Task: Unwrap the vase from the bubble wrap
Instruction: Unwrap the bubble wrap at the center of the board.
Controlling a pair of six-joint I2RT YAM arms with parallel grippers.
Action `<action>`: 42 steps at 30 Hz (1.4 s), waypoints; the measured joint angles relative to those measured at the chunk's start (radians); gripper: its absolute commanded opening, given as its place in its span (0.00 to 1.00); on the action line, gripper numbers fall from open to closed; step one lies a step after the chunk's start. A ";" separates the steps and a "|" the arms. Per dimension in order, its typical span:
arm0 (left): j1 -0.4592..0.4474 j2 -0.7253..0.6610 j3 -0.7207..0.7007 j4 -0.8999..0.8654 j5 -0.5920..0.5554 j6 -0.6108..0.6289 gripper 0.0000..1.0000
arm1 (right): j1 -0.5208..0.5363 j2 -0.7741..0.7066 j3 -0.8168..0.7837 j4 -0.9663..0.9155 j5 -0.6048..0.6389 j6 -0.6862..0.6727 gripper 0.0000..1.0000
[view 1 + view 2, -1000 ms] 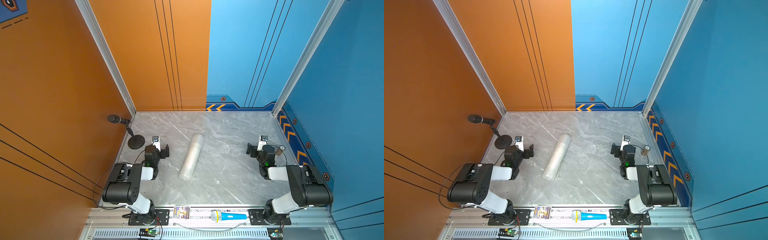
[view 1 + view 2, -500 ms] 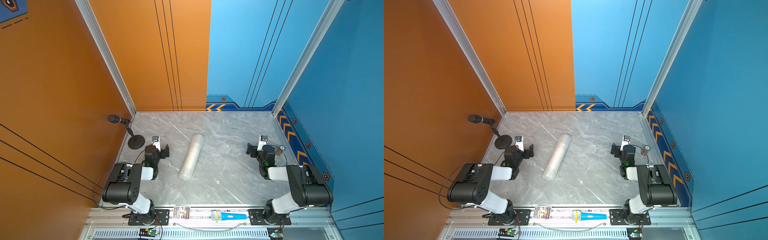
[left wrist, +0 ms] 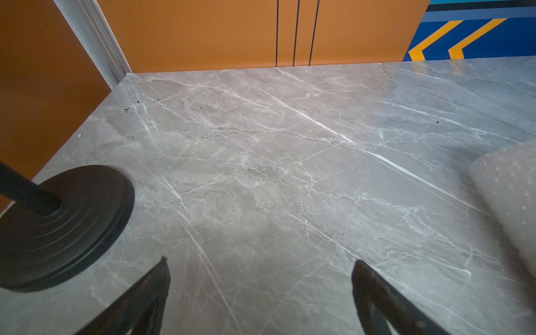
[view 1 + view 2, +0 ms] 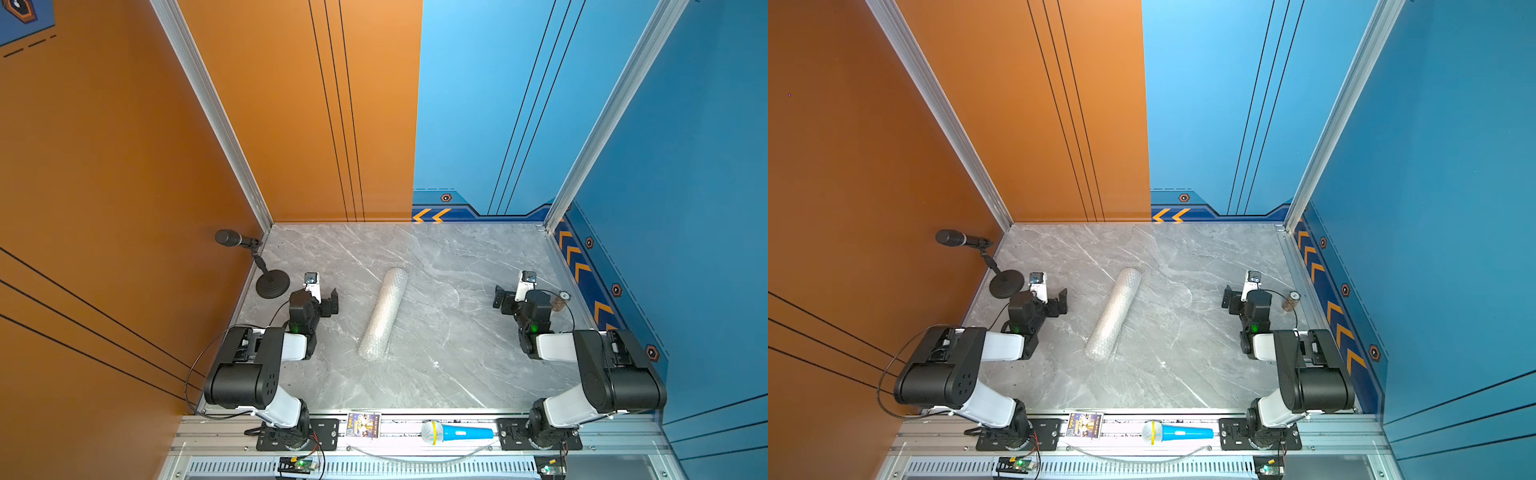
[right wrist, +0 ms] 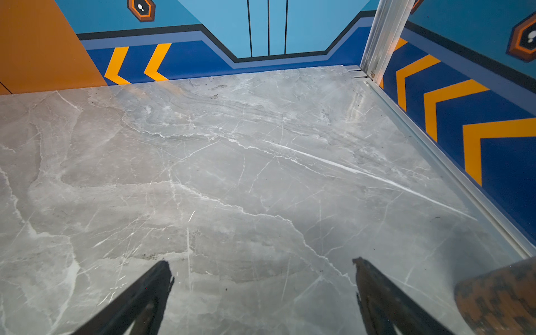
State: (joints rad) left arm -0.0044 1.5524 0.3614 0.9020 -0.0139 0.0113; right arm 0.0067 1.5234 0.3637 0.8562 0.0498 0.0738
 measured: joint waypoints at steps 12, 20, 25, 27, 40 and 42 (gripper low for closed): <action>-0.061 -0.267 0.180 -0.397 -0.041 -0.010 0.72 | -0.028 -0.061 0.050 -0.140 -0.027 0.011 0.73; -0.380 -0.415 0.498 -0.891 -0.166 -0.067 0.56 | -0.015 -0.257 0.485 -0.811 -0.130 0.076 0.53; -0.596 -0.332 0.659 -1.214 -0.265 -0.112 0.54 | 0.077 -0.335 0.546 -1.078 -0.264 0.162 0.47; -0.673 -0.280 0.698 -1.334 -0.298 -0.146 0.55 | 0.136 -0.359 0.534 -1.155 -0.286 0.192 0.47; -0.769 -0.124 0.732 -1.580 -0.310 -0.310 0.62 | 0.484 -0.315 0.529 -1.312 -0.255 0.307 0.49; -0.770 -0.112 0.734 -1.583 -0.304 -0.318 0.63 | 0.524 -0.270 0.536 -1.318 -0.249 0.322 0.49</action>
State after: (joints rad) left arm -0.7746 1.4403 1.0958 -0.6811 -0.3180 -0.3065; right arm 0.5304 1.2533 0.8997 -0.4614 -0.1997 0.3958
